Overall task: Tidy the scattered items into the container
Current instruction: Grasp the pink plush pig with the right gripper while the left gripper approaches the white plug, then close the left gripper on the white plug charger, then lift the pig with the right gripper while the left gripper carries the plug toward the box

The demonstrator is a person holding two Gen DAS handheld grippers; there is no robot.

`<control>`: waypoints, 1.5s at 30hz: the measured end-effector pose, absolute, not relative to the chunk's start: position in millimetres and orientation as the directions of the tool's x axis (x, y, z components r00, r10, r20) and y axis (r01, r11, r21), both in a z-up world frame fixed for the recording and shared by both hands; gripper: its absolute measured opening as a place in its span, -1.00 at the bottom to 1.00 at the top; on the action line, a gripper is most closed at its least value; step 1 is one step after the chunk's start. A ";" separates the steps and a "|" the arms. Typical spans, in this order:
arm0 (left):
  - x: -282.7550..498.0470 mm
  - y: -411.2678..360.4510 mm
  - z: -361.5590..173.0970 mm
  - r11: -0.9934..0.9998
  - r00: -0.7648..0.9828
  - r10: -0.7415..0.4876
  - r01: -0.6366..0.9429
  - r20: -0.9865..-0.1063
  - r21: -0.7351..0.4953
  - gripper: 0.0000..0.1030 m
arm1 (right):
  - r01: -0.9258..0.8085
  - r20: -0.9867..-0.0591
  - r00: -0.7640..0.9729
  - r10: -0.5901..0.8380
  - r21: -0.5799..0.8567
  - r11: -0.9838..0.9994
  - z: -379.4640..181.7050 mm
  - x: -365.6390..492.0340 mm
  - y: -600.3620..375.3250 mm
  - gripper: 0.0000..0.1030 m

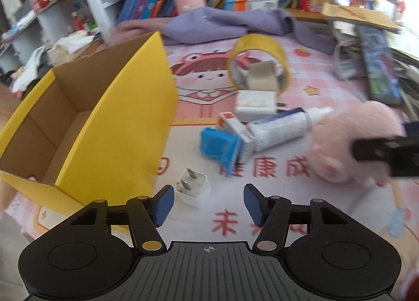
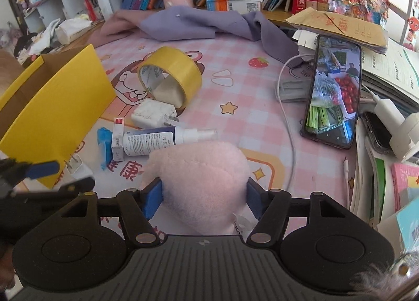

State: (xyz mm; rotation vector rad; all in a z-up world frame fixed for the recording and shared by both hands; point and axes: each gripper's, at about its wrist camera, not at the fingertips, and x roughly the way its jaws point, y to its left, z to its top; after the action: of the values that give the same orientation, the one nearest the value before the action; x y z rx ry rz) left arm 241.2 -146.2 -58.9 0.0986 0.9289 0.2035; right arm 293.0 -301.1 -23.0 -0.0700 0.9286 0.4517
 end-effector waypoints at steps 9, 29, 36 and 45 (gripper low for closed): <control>257.3 -134.8 -71.3 0.960 0.556 0.270 -0.221 -0.786 0.173 -0.04 | -0.434 -0.801 0.481 0.356 0.135 0.891 -30.5 300.7 -300.6 0.50; 252.4 -131.9 -68.5 0.980 0.584 0.175 -0.182 -0.793 0.082 -0.42 | -0.434 -0.829 0.423 0.366 0.170 0.885 -52.1 316.5 -291.3 0.57; 243.5 -137.2 -59.1 0.987 0.613 0.152 -0.140 -0.776 0.082 -0.42 | -0.432 -0.807 0.454 0.378 0.172 0.885 -43.8 307.5 -292.4 0.29; 228.3 -143.7 -48.2 0.995 0.650 0.103 -0.068 -0.753 0.078 -0.42 | -0.412 -0.775 0.511 0.373 0.160 0.897 -28.1 282.6 -296.2 0.28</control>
State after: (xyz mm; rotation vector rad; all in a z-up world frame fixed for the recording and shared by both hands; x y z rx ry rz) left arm 228.3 -143.7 -48.2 0.0441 0.8573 0.0971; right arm 282.6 -296.2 -28.1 -0.0464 0.9207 0.4728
